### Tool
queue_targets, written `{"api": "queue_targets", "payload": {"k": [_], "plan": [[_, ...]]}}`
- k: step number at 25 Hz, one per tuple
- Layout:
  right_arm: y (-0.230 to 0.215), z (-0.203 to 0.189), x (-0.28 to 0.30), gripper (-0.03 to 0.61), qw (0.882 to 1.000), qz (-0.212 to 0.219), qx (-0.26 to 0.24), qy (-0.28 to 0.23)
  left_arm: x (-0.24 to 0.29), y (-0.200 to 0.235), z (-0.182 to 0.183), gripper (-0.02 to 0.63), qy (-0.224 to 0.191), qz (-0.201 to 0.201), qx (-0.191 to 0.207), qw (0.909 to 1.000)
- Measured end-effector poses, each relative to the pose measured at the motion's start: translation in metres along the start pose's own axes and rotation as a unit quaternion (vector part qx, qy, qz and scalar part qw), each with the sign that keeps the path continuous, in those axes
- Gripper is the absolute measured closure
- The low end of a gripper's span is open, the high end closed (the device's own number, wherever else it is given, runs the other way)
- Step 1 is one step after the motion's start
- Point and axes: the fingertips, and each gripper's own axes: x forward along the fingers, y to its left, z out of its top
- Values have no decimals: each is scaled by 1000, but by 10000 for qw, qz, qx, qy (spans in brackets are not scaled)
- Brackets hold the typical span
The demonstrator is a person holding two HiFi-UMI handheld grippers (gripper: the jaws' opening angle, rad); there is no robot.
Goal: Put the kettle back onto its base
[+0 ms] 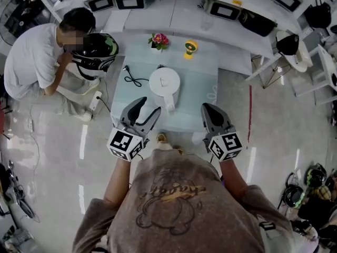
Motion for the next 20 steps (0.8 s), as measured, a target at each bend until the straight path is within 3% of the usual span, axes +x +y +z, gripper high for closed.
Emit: {"api": "queue_targets", "payload": {"k": [7, 17, 20], "plan": [[-8, 16, -6, 578, 9994, -238, -117, -208, -20, 14, 14, 380, -352, 523, 77, 9980], [-22, -2, -7, 578, 9990, -405, -162, -90, -24, 37, -5, 583, -355, 1050, 89, 9938], [-22, -9, -4, 578, 9992, -385, -111, -53, -23, 46, -15, 592, -226, 1238, -52, 9920]]}}
